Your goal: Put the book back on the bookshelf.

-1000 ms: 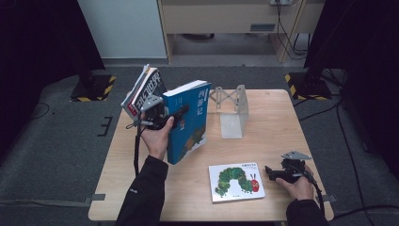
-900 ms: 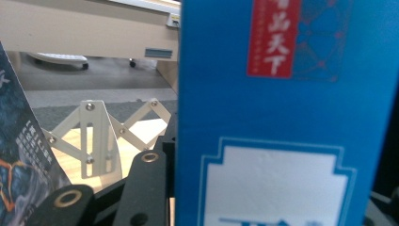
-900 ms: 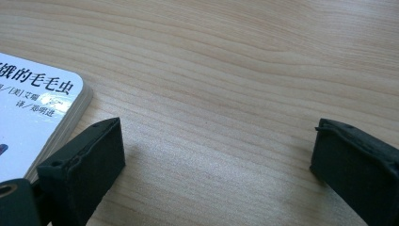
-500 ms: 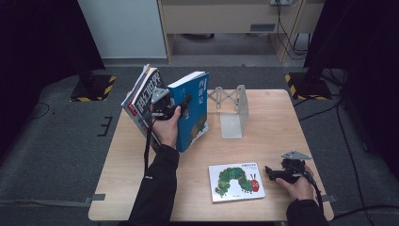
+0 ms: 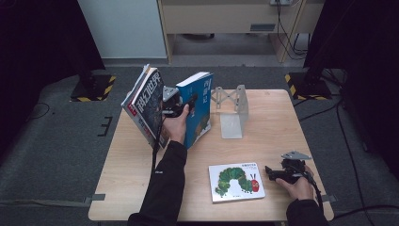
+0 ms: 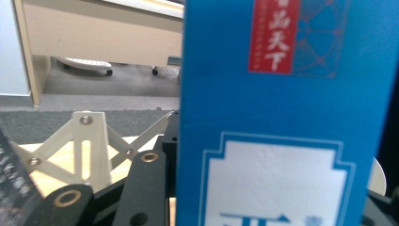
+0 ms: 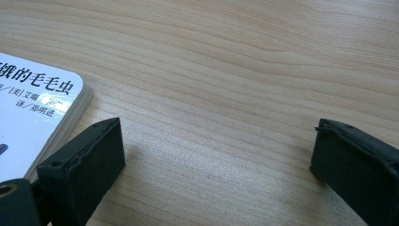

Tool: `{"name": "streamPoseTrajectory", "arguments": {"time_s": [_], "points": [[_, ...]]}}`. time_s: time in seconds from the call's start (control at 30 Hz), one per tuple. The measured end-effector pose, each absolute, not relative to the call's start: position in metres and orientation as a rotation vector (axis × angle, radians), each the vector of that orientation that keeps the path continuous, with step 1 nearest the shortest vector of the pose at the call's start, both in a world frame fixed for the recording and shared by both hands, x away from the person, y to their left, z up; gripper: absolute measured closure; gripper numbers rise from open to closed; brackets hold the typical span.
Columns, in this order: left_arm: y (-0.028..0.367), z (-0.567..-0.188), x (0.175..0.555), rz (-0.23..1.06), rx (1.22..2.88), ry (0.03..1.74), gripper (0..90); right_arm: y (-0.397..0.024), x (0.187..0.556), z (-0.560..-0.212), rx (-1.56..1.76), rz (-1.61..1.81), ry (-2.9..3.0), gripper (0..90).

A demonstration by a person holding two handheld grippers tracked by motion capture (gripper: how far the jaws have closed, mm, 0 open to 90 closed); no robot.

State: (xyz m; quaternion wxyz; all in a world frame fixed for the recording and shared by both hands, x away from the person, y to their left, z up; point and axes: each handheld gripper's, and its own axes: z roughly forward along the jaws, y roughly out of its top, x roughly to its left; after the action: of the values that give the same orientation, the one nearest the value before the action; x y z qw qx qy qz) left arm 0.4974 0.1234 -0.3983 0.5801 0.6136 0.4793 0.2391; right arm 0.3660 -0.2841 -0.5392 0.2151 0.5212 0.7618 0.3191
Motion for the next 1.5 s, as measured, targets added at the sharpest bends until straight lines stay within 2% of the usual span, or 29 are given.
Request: {"name": "streamPoseTrajectory", "arguments": {"time_s": [0.4, 1.07, 1.5], "points": [[0.108, -0.408, 0.501, 0.599, 1.409, 1.08, 59.5, -0.284, 0.366, -0.539, 1.44, 0.885, 2.113, 3.6], [0.128, -0.428, 0.459, 0.63, 1.454, 1.011, 58.1, -0.284, 0.366, -0.539, 1.437, 0.888, 2.116, 3.6], [0.121, -0.43, 0.446, 0.648, 1.454, 0.991, 56.9, -0.284, 0.366, -0.539, 1.439, 0.889, 2.114, 3.6]]}}
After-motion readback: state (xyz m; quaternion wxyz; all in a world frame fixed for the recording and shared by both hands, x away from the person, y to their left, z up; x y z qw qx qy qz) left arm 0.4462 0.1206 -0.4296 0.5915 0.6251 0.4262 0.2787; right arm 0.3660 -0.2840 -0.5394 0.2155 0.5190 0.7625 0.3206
